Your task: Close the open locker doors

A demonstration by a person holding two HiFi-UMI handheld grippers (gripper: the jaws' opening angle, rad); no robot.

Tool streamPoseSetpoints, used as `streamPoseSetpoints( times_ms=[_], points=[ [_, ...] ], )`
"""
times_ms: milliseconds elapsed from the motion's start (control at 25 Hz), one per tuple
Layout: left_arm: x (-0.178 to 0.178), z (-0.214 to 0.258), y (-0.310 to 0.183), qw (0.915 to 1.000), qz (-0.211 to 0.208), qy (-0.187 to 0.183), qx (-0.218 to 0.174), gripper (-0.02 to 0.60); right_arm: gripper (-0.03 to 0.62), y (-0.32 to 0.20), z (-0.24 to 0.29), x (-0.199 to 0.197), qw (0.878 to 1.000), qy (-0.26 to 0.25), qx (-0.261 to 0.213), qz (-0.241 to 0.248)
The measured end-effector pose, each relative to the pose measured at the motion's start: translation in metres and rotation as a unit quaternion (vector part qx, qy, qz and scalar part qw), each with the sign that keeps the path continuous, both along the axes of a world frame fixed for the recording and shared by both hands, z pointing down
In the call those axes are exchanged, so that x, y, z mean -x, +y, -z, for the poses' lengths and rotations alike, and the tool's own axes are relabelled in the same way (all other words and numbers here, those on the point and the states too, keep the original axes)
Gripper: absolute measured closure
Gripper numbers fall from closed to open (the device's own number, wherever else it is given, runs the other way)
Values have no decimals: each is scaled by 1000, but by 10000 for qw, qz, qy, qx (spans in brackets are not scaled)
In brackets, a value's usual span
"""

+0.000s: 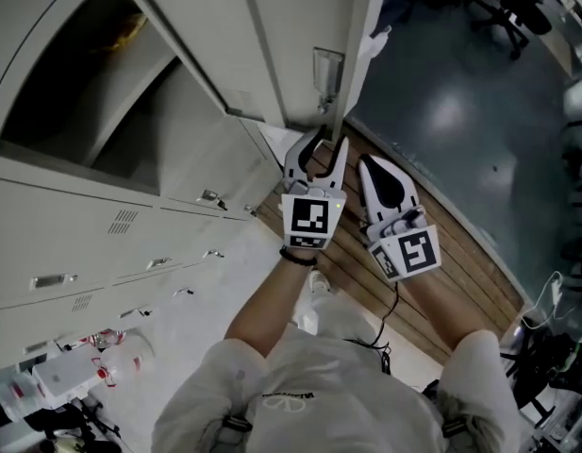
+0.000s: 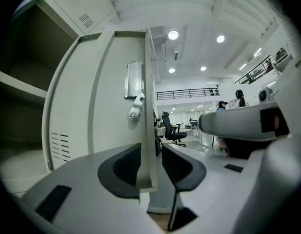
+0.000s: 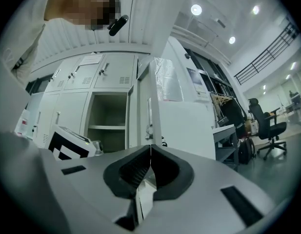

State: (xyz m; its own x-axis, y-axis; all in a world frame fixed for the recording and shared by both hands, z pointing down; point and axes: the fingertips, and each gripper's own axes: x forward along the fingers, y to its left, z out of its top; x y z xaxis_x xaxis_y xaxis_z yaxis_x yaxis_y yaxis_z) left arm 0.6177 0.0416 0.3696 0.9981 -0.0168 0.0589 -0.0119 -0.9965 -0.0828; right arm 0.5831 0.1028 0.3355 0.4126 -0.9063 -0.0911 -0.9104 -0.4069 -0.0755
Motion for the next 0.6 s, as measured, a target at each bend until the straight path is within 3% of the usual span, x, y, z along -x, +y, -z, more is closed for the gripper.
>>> streamPoseSetpoints(
  times_ms=[200,240,360,480,600],
  points=[
    [-21,-2,0,9995,228,-121,-162,465,580,10,8,-6,9999,110,-5,-30],
    [-22,-2,-1,9994,260,-132,-182,528,580,11,10,-6,9999,124,-25,-20],
    [-11,-1,-1,9998,171,-85,-34,534,580,14,23,-3,9997,94,-171,155],
    [23,1,3,9998,-124,-10,144,535,580,12,42,8,9966,75,-358,743],
    [73,8,-1,9983,-416,218,341,532,580,-3,60,30,9850,159,-396,1672]
  ],
)
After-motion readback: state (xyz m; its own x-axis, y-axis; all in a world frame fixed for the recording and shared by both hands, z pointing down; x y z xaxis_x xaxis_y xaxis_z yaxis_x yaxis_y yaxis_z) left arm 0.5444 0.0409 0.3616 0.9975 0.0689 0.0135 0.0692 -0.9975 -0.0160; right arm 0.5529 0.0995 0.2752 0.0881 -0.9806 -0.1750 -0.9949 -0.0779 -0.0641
